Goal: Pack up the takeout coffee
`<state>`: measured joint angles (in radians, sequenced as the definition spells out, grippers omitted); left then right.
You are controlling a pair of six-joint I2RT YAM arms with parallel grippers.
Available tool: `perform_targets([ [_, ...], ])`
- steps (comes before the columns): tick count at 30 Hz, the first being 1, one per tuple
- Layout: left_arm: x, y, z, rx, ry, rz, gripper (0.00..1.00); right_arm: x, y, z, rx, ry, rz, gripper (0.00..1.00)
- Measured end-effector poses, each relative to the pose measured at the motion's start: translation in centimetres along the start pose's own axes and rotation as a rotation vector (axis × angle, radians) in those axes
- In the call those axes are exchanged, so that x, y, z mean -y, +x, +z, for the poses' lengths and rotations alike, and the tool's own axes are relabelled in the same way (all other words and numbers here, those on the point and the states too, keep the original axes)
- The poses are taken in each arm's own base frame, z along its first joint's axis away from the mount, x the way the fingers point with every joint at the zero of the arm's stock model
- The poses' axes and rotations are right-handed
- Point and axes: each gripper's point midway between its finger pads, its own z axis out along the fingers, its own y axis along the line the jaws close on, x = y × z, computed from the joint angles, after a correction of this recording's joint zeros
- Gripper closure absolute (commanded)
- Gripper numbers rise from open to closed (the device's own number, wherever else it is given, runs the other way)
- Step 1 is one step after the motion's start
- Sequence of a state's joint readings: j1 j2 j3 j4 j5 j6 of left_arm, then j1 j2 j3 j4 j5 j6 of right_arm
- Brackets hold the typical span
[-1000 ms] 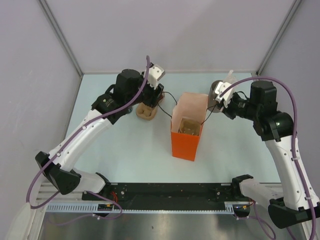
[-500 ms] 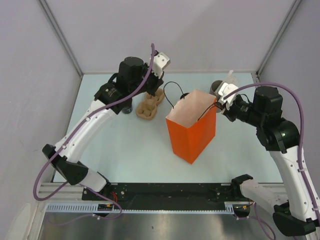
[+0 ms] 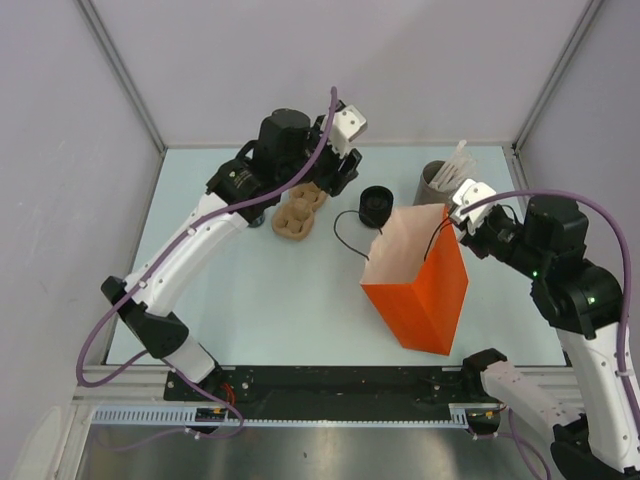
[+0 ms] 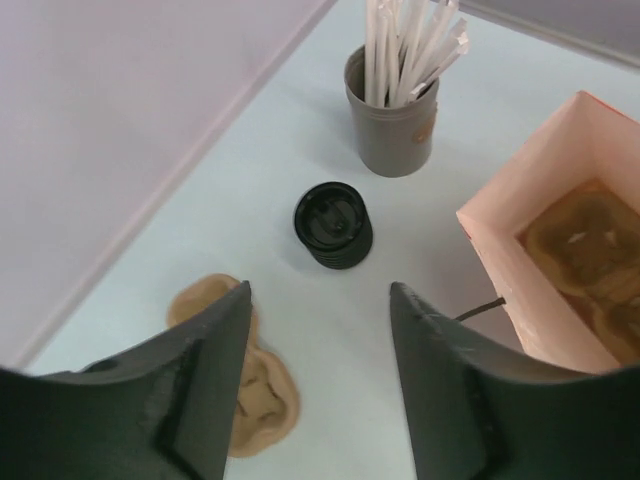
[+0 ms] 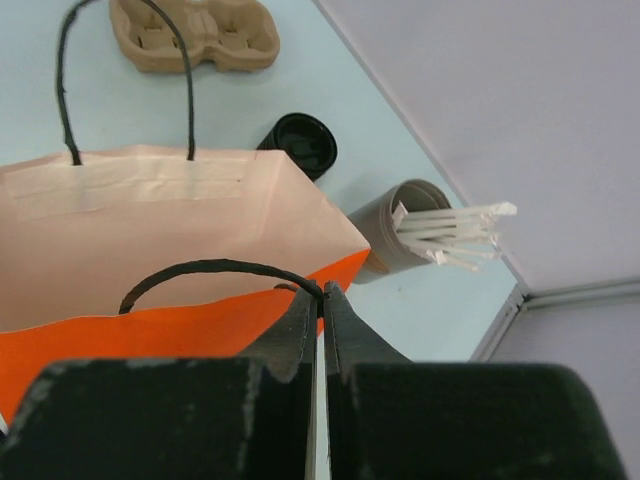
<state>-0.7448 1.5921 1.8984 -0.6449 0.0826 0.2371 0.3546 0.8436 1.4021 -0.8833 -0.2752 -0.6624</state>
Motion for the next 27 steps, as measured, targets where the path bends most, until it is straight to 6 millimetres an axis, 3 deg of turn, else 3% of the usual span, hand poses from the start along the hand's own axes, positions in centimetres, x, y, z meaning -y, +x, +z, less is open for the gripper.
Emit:
perform_targets([
  [9,1.5,2.5,0.9,-0.053,0.068,-0.009,0.25,-0.7,2.6,-3.0,-0.061,0.074,-0.024,1.00],
  [16,3.8,3.9,0.9,-0.076,0.181,-0.037,0.20,-0.9,4.4,-3.1,-0.113,0.094,-0.021,1.00],
  [27,5.7,2.5,-1.2,-0.017,0.362,-0.126,0.20,-0.8,5.4,-3.1,-0.144,0.114,-0.020,1.00],
])
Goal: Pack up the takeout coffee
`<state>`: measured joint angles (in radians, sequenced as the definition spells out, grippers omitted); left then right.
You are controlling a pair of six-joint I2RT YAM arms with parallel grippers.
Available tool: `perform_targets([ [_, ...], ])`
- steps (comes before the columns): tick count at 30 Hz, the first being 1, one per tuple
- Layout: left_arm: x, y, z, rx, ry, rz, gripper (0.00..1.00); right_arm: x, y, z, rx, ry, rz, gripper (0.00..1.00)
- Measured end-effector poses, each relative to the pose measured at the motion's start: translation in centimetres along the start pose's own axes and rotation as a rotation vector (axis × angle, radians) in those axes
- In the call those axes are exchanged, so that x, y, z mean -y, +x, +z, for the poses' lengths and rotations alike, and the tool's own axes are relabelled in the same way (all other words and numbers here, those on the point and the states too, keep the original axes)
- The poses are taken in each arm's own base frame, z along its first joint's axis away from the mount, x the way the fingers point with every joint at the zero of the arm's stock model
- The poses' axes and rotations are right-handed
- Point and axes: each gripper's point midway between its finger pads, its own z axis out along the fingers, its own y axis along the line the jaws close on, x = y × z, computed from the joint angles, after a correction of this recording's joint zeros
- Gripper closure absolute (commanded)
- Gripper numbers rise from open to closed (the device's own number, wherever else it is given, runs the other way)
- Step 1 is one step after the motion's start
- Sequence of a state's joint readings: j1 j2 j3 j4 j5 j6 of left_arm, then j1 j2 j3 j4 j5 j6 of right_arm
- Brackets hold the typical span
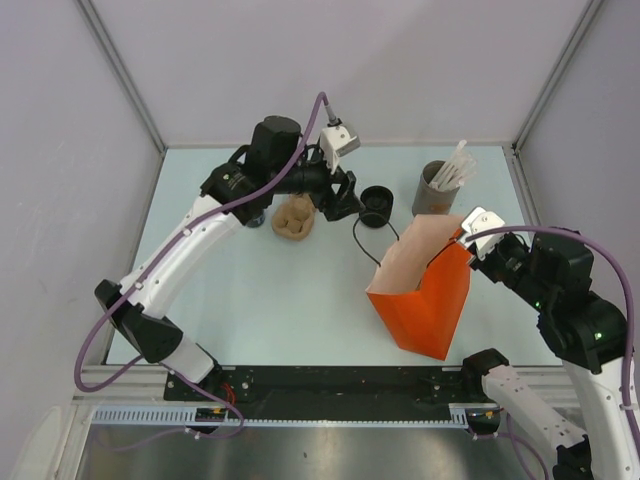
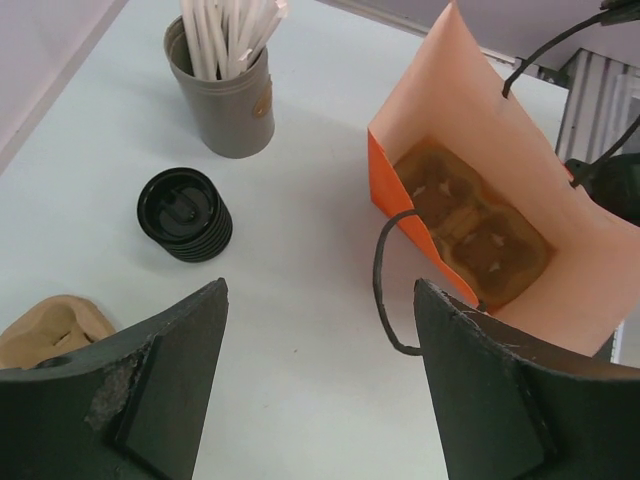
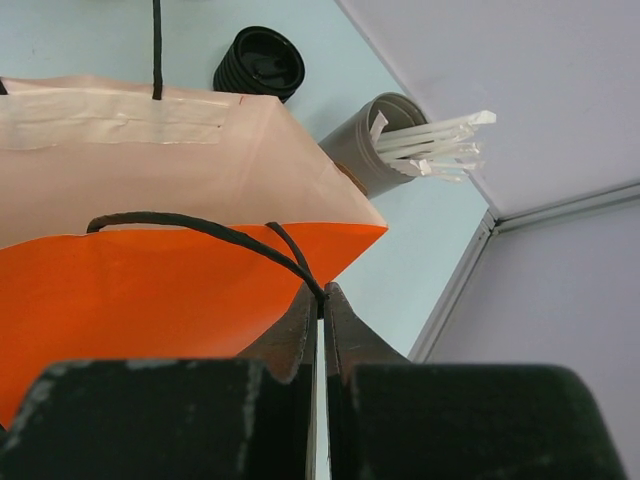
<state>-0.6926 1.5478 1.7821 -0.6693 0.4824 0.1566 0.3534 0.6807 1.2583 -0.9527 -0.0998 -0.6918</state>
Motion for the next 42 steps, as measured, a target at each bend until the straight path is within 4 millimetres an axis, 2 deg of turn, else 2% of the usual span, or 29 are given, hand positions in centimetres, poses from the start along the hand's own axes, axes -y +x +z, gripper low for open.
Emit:
perform_targets([
  [9,1.1,1.4,0.5,-0.042,0.074,-0.031,0.20,0.2,0.0,-0.3,0.002,0.015,-0.001,1.00],
  [12,1.3,2.3,1.1,-0.069,0.095,-0.046,0.23,0.2,0.1,-0.4,0.001,0.018,-0.001,1.00],
  [15,1.6,3.1,1.5,-0.095,0.119,-0.062,0.34,0.2,0.1,-0.4,0.001,0.019,-0.001,1.00],
  [16,1.7,3.3,1.7,-0.105,0.124,-0.066,0.41,0.2,0.1,-0.4,0.001,0.019,-0.001,1.00],
  [18,2.1,3.7,1.9,-0.119,0.136,-0.070,0.49,0.2,0.1,-0.4,0.001,0.019,-0.001,1.00],
  [21,2.8,4.0,2.2,-0.132,0.156,-0.065,0.74,0.2,0.1,-0.4,0.001,0.018,-0.001,1.00],
  [22,3.0,4.1,2.3,-0.136,0.160,-0.068,0.87,0.2,0.1,-0.4,0.001,0.018,-0.001,1.00],
  [24,3.3,4.3,2.5,-0.145,0.170,-0.071,1.00,0.2,0.1,-0.4,0.001,0.018,-0.001,1.00],
  [29,3.4,4.1,2.8,-0.151,0.176,-0.066,1.00,0.1,-0.1,-0.3,0.007,0.013,-0.001,1.00],
  [34,2.5,2.3,2.0,-0.131,0.108,-0.042,1.00,-0.4,-1.2,0.9,0.035,-0.035,-0.005,1.00],
  [39,1.3,-0.2,-0.6,-0.078,-0.013,0.015,1.00,-0.8,-3.7,2.9,0.068,-0.103,-0.008,1.00],
  [42,1.0,-0.7,-3.6,-0.045,-0.091,0.047,1.00,-1.4,-6.1,4.1,0.111,-0.162,-0.014,1.00],
])
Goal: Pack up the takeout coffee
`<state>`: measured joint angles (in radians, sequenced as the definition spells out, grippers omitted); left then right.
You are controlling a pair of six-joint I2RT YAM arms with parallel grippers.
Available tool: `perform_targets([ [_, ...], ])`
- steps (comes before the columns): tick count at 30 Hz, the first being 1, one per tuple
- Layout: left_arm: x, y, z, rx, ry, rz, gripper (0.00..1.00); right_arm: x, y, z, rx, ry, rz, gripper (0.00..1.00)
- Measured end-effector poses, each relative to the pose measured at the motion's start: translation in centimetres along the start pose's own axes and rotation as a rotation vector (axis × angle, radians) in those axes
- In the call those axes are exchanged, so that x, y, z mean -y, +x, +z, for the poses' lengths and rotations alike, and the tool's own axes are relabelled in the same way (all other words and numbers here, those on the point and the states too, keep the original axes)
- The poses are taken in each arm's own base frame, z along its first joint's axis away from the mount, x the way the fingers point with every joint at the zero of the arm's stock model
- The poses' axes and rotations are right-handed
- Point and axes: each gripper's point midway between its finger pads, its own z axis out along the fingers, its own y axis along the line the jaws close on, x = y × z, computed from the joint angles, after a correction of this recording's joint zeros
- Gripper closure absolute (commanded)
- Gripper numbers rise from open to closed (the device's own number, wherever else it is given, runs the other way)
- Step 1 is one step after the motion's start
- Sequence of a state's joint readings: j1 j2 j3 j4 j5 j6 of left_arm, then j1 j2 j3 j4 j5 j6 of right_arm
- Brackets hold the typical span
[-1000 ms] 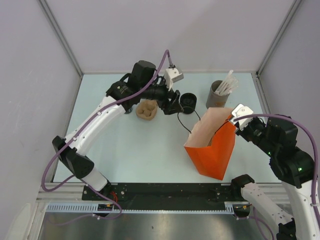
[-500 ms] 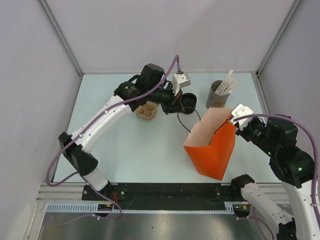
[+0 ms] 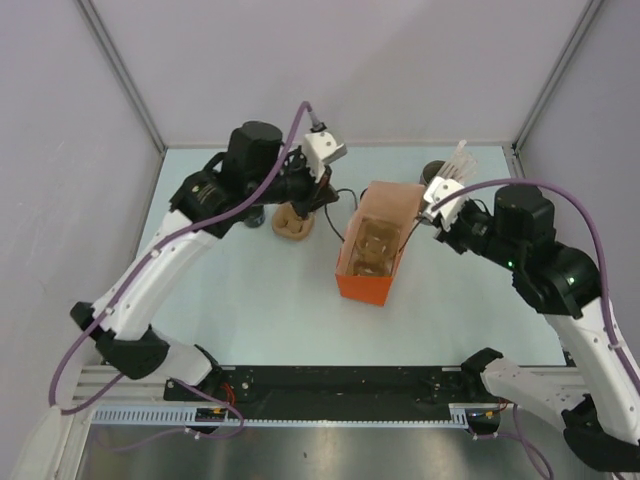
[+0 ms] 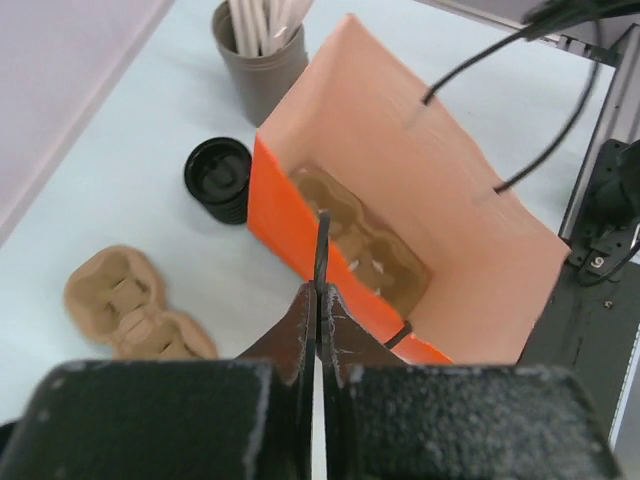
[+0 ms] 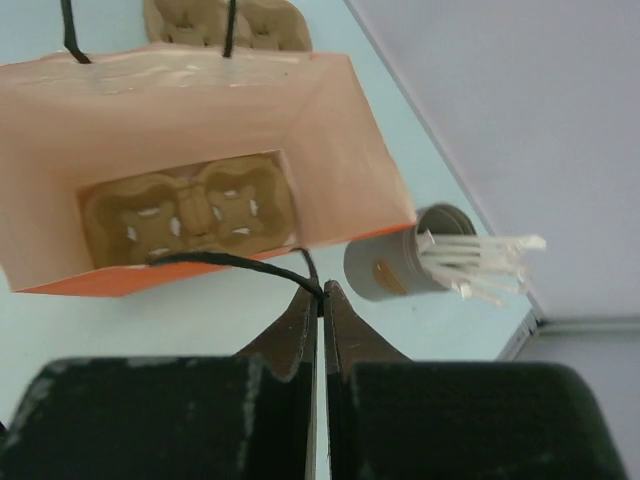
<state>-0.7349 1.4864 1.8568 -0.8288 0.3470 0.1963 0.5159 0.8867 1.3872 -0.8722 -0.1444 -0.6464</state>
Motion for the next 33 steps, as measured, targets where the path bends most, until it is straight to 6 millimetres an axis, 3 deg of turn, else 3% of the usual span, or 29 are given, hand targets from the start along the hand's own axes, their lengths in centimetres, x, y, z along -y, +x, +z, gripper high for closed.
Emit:
perform_targets([
  [6,-1.6,1.0,-5.5,0.038,-0.120,0.006,1.00,-1.6,-4.4,3.4,0.070,-0.122,-0.016,1.00],
  [11,-3.8,1.3,-8.7,0.052,-0.236,0.008,1.00,-3.2,-9.6,5.7,0.150,-0.215,-0.039,1.00],
  [16,-3.7,2.7,-11.3,0.047,-0.295,0.021,1.00,-5.6,-13.7,7.2,0.212,-0.290,-0.078,1.00],
  [20,-4.9,3.3,-14.3,0.054,-0.404,0.028,1.00,-7.2,-16.4,8.8,0.244,-0.336,-0.095,1.00],
  [27,-6.6,4.3,-19.9,0.068,-0.621,0.042,1.00,-10.0,-19.4,11.5,0.265,-0.398,-0.098,1.00],
  [33,-7.5,7.8,-23.1,0.010,-0.793,0.031,1.00,-13.3,-20.3,14.9,0.240,-0.453,-0.098,1.00],
])
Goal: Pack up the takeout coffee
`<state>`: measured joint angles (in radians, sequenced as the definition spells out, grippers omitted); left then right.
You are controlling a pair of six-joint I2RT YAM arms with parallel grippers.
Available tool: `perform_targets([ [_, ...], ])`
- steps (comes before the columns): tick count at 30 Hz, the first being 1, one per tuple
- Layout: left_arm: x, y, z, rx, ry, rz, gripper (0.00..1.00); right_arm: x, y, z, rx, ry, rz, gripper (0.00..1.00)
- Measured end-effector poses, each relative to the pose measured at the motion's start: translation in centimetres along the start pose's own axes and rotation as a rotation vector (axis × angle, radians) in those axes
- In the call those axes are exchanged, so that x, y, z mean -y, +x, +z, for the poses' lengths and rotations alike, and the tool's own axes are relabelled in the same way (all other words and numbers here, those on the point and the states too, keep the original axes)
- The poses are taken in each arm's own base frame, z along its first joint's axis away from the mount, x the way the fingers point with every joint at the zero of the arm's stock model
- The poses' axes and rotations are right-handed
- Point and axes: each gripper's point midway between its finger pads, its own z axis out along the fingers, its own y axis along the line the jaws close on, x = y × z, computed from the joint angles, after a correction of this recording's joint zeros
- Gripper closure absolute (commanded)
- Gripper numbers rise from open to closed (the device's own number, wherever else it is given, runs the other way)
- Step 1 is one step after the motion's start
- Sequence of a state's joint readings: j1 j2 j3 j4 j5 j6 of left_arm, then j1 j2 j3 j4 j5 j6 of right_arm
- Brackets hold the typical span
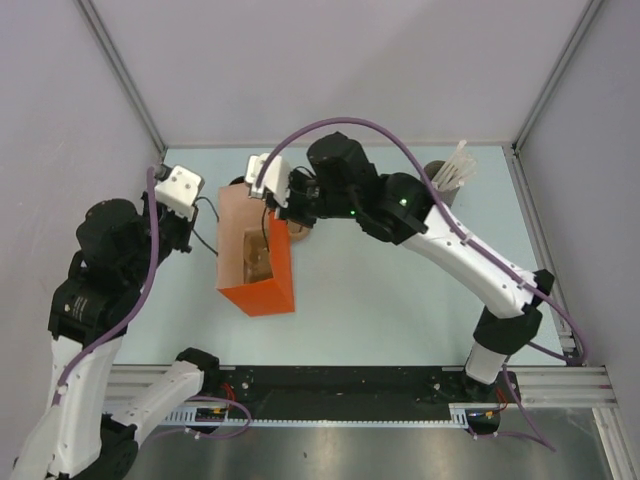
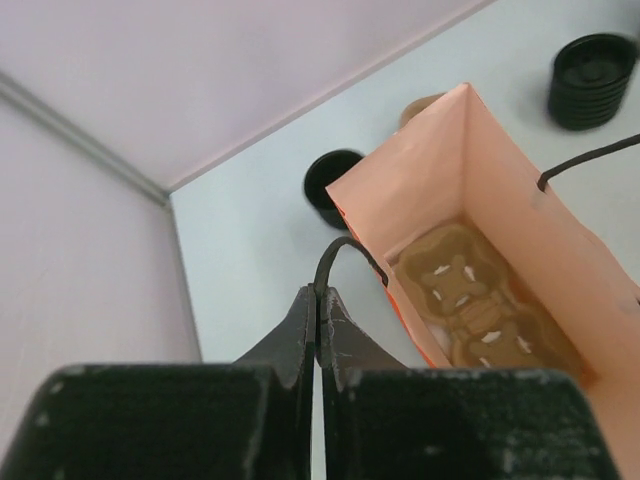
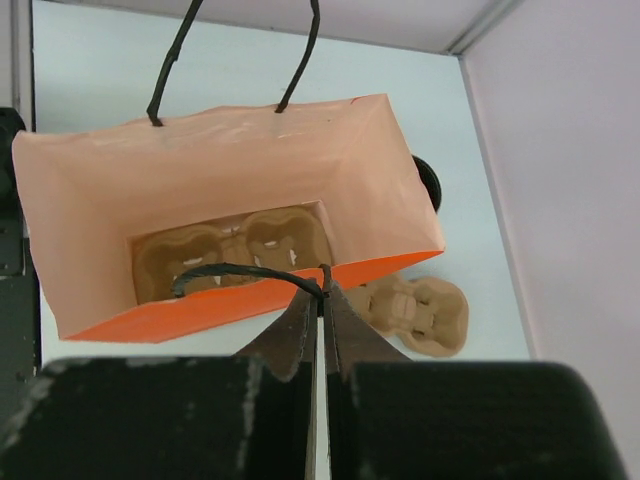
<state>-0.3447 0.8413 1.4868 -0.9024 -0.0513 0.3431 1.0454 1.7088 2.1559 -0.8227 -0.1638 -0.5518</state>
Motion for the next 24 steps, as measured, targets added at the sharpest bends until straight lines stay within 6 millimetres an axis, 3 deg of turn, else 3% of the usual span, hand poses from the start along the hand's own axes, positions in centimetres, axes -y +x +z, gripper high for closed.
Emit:
perform_targets([
  [4,-1.6,1.5,-1.3,-0.033,-0.095,0.009,1.00,-0.9,-0.7,3.3,0.007,-0.027,0.011,1.00],
  [9,-3.7,2.0,-2.6,-0.052,-0.208,0.028,1.00,-1.4,-1.5,5.8,0.021,-0.029,0.029,1.00],
  [24,-7.4,4.2,-2.9,-0.135,-0.431,0.125,0.99,-2.9,0.4,12.5,-0.025,0.002,0.072,1.00],
])
